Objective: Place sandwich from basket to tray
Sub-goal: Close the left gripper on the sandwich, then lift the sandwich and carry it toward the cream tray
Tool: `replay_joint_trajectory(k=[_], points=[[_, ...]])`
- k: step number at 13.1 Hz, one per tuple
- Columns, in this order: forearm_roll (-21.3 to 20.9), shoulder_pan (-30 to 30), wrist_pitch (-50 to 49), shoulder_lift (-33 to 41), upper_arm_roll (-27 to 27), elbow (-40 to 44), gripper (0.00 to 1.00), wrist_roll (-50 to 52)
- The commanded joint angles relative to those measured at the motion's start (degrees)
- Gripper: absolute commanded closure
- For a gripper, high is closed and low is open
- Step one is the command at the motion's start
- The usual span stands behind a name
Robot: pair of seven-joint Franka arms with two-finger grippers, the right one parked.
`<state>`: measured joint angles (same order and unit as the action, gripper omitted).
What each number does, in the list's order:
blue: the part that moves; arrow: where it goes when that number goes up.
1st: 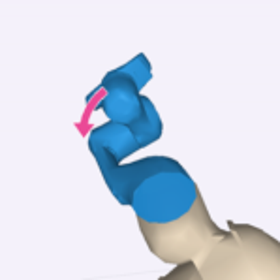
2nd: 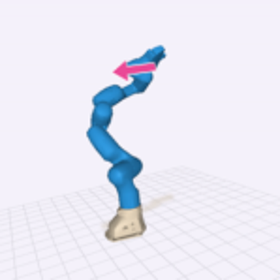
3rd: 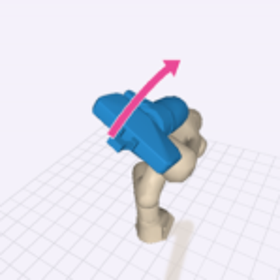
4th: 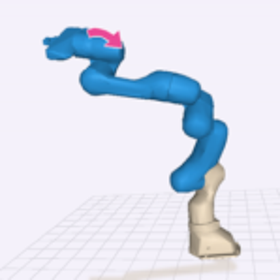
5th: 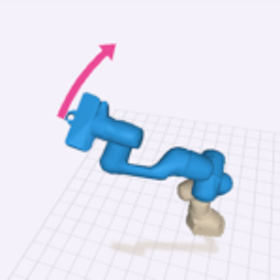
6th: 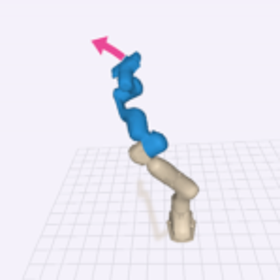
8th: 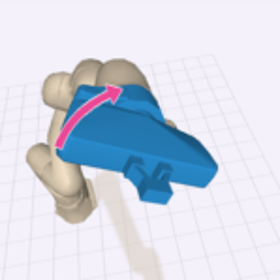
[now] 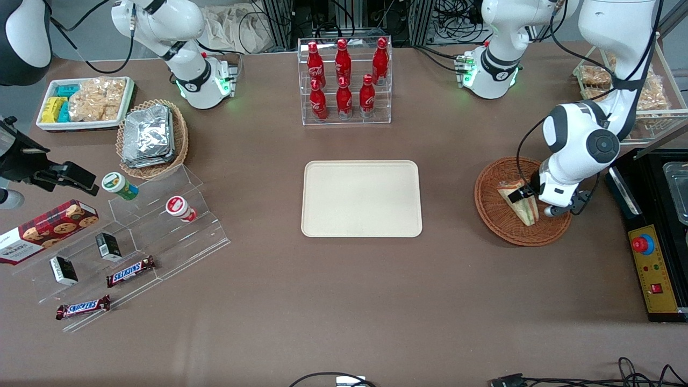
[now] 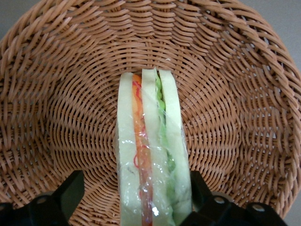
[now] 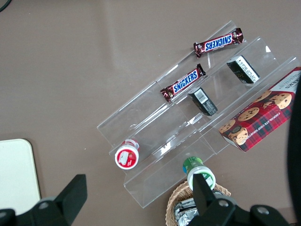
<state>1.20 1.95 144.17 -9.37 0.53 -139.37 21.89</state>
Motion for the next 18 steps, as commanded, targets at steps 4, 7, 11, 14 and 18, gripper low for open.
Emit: replay_joint_trajectory(k=[4, 7, 11, 14, 18], points=[[0.3, -0.5, 0.4, 0.0, 0.2, 0.6, 0.88, 1.0], [0.3, -0.5, 0.1, 0.3, 0.3, 0.8, 1.00, 0.9], [0.0, -0.5, -10.9, 6.7, 0.5, 3.3, 1.00, 0.3], [-0.6, -0.5, -34.8, 12.6, 1.1, 15.8, 1.00, -0.5], [-0.6, -1.9, -61.7, 11.8, 2.3, 39.4, 1.00, -1.2]])
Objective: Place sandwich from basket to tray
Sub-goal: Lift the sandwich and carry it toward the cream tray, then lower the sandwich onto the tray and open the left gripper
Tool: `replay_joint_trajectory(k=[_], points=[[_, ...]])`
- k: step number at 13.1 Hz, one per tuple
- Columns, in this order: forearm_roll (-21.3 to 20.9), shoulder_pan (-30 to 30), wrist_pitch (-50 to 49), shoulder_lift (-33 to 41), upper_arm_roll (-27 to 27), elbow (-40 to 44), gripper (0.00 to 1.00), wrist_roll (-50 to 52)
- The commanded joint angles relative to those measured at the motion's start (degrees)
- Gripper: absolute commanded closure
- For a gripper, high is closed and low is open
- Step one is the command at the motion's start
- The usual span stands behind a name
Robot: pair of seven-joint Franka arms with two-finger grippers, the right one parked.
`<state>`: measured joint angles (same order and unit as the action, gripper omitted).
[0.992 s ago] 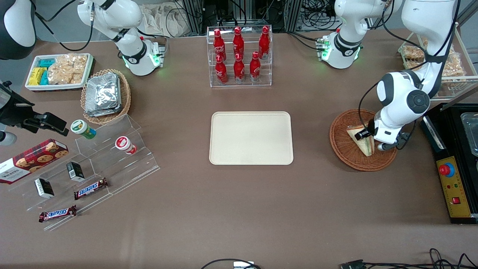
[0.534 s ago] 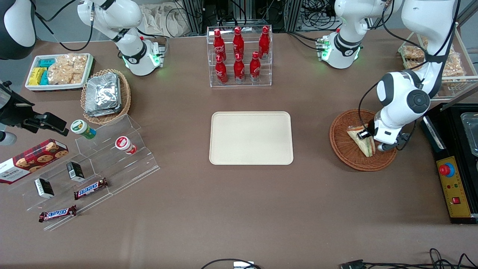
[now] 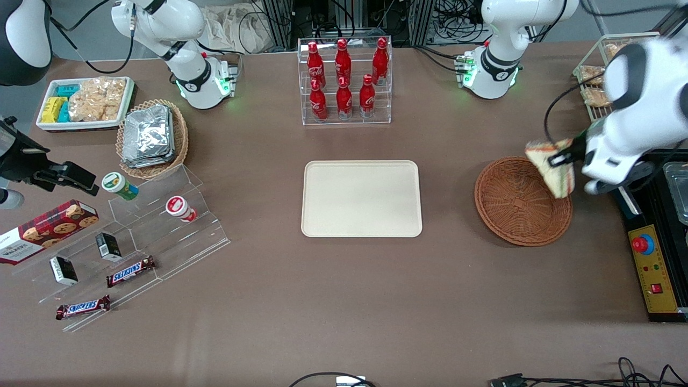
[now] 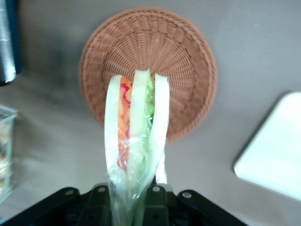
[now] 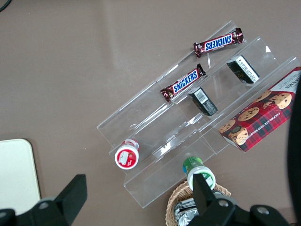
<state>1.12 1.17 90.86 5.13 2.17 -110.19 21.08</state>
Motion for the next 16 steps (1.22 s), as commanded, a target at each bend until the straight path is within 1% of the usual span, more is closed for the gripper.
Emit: replay_joint_trajectory(k=[1, 3, 4, 6, 7, 8, 9, 10, 11, 12, 14, 16], points=[[-0.5, -1.3, -11.1, -2.9, 2.1, 13.2, 1.00, -0.4], [-0.4, -1.3, -12.7, -3.1, 6.2, 15.9, 1.00, -2.7], [-0.4, -1.3, -12.7, -3.1, 9.3, 16.7, 1.00, -3.0], [-0.7, -1.3, -12.7, -5.8, 18.1, 20.6, 1.00, -1.7], [-0.7, -1.3, -12.6, -8.4, 22.6, 23.1, 1.00, 1.1], [-0.5, -1.3, -12.6, -11.0, 26.4, 24.9, 1.00, 6.6], [-0.8, -1.3, -12.0, -13.6, 30.9, 27.3, 1.00, 14.7], [-3.1, -1.4, -11.9, -16.8, 34.8, 29.7, 1.00, 20.3], [-5.7, -1.4, -11.9, -18.9, 38.4, 31.1, 1.00, 22.8], [-7.5, -1.4, -11.9, -20.0, 40.7, 31.2, 1.00, 23.6], [-7.7, -1.6, -11.2, -21.6, 41.1, 30.6, 1.00, 23.6], [-7.9, -2.2, -7.7, -24.0, 41.2, 27.2, 0.98, 23.6]])
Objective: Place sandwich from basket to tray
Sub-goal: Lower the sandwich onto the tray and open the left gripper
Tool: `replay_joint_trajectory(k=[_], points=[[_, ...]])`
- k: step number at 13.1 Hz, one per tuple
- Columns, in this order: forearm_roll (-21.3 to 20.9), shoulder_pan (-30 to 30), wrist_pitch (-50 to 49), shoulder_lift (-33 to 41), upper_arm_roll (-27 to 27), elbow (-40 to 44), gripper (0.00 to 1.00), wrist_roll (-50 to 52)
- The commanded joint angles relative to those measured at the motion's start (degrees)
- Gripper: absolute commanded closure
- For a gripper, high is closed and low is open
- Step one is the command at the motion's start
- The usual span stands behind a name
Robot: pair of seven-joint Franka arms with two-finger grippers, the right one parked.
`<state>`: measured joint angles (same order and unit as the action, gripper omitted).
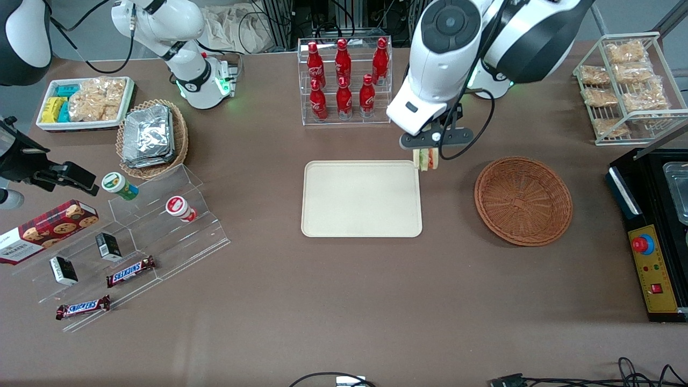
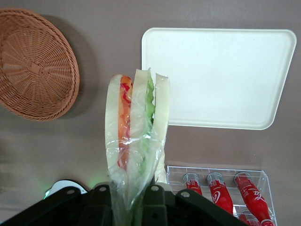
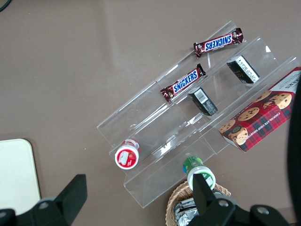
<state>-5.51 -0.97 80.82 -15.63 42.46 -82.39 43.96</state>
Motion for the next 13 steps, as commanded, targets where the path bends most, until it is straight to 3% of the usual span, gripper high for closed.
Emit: replay_joint_trajectory(k=[1, 6, 7, 11, 13], points=[[-1.3, 0.3, 6.9, -3.8, 0.8, -4.6, 0.97, 0.8], [-6.5, 0.5, 33.2, -7.7, -2.6, -25.1, 0.97, 1.0], [-7.1, 0.2, 36.6, -9.9, -4.1, -26.0, 0.98, 1.0], [-16.8, -0.1, 43.3, -18.1, -5.0, -26.1, 0.98, 7.4], [-17.7, -0.1, 44.9, -20.1, -5.0, -25.7, 0.98, 8.4]])
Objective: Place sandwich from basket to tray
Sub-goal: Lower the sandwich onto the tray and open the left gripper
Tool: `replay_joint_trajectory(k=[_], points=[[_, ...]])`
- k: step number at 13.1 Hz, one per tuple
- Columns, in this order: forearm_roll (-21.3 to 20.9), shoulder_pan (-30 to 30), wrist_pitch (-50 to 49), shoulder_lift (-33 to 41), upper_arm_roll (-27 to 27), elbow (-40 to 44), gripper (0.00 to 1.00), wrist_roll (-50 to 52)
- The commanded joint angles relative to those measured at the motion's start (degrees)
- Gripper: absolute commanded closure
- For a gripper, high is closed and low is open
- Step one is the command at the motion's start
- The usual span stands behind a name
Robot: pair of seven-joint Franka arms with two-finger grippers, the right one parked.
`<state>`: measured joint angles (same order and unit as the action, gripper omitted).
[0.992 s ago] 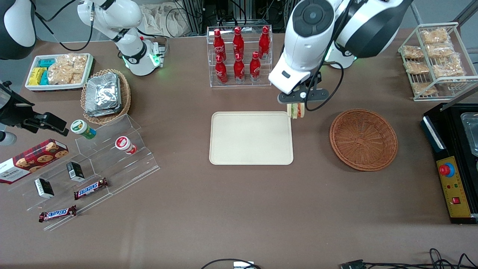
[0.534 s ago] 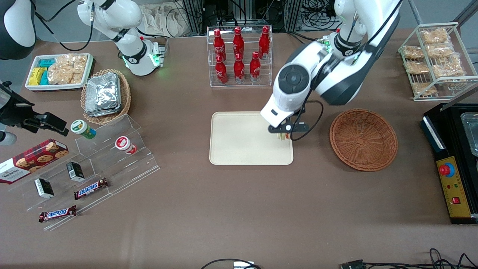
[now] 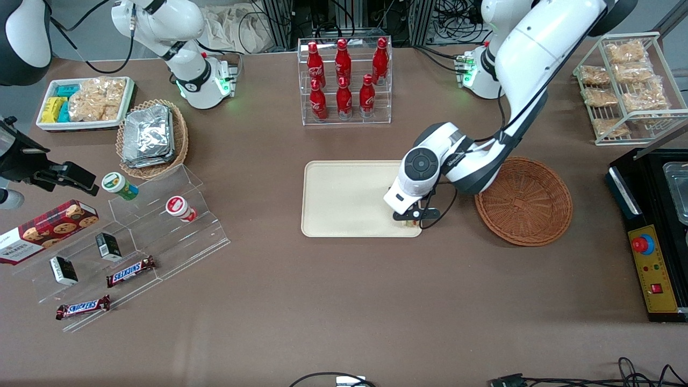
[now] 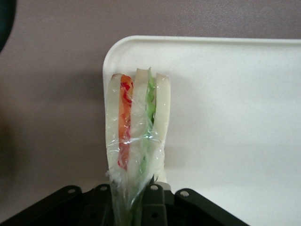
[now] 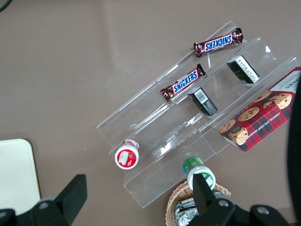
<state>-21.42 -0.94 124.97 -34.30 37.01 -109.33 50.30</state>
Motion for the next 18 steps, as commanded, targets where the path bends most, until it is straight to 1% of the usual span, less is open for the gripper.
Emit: replay_joint_trajectory(k=[1, 2, 3, 4, 5, 8, 11, 13, 14, 17, 18], points=[[-1.9, -0.2, 0.9, -1.7, 0.4, 1.2, 0.98, 2.1], [-1.9, -0.1, 0.9, -1.7, 0.4, 1.2, 0.96, 2.2], [-1.9, -0.1, 0.8, -1.7, 0.4, 1.2, 0.78, 2.2], [-1.8, -0.1, 0.8, -1.6, 0.4, 1.2, 0.44, 2.3], [-1.7, -0.1, 0.8, -1.6, 0.4, 1.3, 0.00, 3.0], [-1.5, 0.3, -0.9, -0.2, 0.5, 1.3, 0.00, 3.4], [0.2, 0.7, -9.6, 6.7, 0.7, 3.2, 0.00, 2.4], [5.6, 0.8, -16.2, 12.5, 0.3, 5.8, 0.00, -0.3], [8.3, 0.9, -19.8, 15.4, -0.9, 7.1, 0.00, -4.0], [17.3, 0.6, -26.4, 27.0, -10.4, 7.5, 0.00, -16.2], [18.2, 0.3, -29.0, 30.1, -14.5, 7.0, 0.00, -21.2]])
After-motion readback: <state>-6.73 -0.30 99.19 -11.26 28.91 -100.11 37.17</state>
